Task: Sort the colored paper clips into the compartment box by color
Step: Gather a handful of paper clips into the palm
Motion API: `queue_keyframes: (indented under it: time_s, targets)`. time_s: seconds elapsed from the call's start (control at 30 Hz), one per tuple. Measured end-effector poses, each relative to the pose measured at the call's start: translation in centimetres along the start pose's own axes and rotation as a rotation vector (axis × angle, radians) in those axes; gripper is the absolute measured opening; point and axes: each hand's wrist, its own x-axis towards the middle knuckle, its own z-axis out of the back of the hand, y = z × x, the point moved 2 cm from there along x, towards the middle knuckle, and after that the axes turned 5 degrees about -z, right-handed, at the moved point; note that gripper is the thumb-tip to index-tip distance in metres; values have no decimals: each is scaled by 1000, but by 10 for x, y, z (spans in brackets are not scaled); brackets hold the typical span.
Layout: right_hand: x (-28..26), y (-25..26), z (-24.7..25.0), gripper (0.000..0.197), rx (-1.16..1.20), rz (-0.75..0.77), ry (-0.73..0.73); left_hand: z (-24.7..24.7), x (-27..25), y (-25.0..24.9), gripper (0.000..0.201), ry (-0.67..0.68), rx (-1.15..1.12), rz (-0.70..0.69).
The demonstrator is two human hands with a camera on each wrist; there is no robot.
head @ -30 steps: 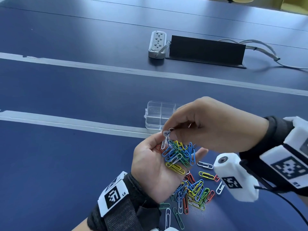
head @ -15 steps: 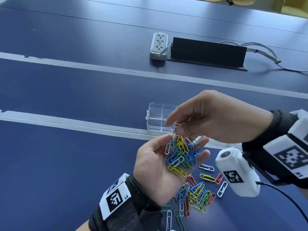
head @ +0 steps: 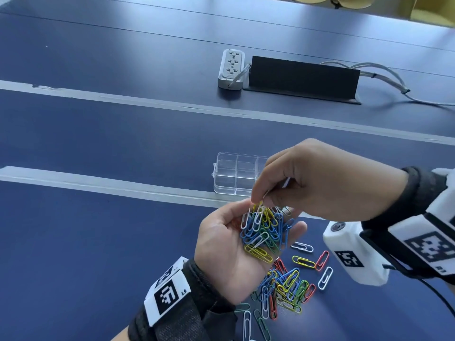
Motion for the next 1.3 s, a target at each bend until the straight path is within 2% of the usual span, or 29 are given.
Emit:
queue_keyframes:
  time_s: [0.1, 0.2, 0.43, 0.6, 0.8, 0.93, 1.17, 1.3]
  targets:
    - [-2, 7, -3, 17, -138, 72, 89, 4, 1, 0, 29, 9, -7, 22]
    - [-2, 8, -9, 20, -192, 106, 142, 8, 4, -1, 16, -8, -73, 43]
    - [-5, 6, -9, 16, -128, 197, 111, 10, 5, -1, 24, -91, -28, 47]
    - [-4, 9, -18, 15, -260, 269, 133, 14, 6, 0, 10, -154, -64, -3]
    - [-6, 9, -24, 17, -350, 247, 133, 13, 5, -1, 11, -207, -51, -14]
    - [-7, 6, -21, 23, -313, 250, 123, 16, 5, -2, 10, -252, -41, -15]
    - [-5, 5, -14, 20, -264, 264, 100, 8, 4, -1, 19, -115, -19, 10]
    - [-3, 3, -15, 14, -272, 252, 105, 11, 6, -2, 20, -91, -14, 30]
